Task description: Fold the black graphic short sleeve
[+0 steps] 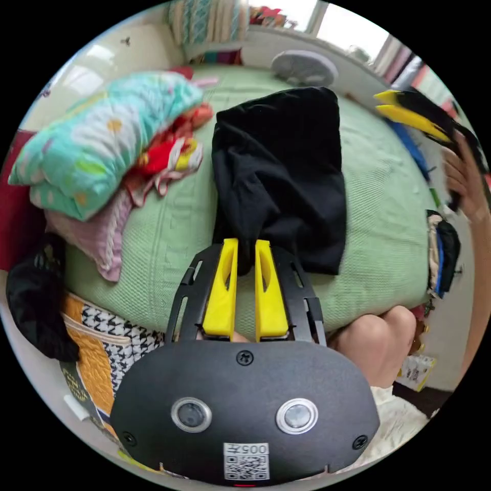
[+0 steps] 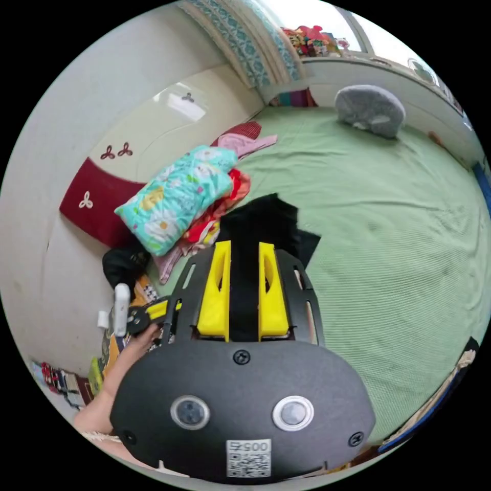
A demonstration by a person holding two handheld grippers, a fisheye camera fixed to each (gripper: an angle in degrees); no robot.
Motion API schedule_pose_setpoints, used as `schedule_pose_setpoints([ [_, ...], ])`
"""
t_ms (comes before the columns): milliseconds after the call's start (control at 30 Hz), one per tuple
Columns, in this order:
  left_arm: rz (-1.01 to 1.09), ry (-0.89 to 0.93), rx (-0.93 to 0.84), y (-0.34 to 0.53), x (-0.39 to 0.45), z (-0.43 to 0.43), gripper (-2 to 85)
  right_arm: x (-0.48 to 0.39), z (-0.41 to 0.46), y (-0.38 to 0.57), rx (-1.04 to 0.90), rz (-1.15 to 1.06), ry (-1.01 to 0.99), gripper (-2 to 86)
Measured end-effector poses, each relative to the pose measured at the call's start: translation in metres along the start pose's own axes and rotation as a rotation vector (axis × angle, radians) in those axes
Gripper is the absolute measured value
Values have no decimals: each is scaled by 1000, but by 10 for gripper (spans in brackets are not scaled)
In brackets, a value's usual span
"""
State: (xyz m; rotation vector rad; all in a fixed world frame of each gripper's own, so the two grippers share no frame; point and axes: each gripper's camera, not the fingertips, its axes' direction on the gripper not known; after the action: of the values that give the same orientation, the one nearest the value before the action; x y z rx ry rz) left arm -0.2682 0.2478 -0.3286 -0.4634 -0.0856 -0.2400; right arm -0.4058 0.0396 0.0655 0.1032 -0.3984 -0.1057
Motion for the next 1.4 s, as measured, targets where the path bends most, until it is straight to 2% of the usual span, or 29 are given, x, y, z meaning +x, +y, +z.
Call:
schedule_pose_setpoints([
  [33,19,18,26,2,-4,10,63,-4,21,23,-48,-36,-35,70],
  [167,41,47,132,14,-13,6,64,-24,73,112,-138,-164,78,94],
  [300,64,30,147,17,-15,0,67,-49,92,160,-102,-155,121,128],
  [400,62,20,150,19,-14,0,64,-82,112,177,-66,-195,252,134],
  [467,43,56,151,18,-14,5,64,-98,140,175,-122,-196,407,106],
  [567,-2,60,103,11,-16,22,53,-112,152,172,-148,-233,482,45],
  [667,5,56,114,15,-12,23,32,-125,128,180,-85,-247,453,-7],
  [733,14,31,112,18,-5,28,26,-130,116,187,-43,-237,428,-13],
  [833,-6,-1,29,20,5,65,25,-132,141,194,-119,-213,438,-14],
  [900,-62,52,34,26,6,79,29,-125,170,199,-222,-202,482,-11],
  [933,-104,100,50,31,5,83,33,-123,174,203,-213,-207,475,-9],
  [1033,-122,110,90,50,16,76,40,-121,155,206,-240,-194,374,6],
  [1100,-86,35,126,67,36,63,27,-119,137,214,-259,-223,345,9],
  [1200,-55,-105,172,96,77,51,4,-115,77,244,-76,-231,376,-11],
  [1400,128,72,183,127,210,78,-5,-78,-39,316,107,126,374,-15],
])
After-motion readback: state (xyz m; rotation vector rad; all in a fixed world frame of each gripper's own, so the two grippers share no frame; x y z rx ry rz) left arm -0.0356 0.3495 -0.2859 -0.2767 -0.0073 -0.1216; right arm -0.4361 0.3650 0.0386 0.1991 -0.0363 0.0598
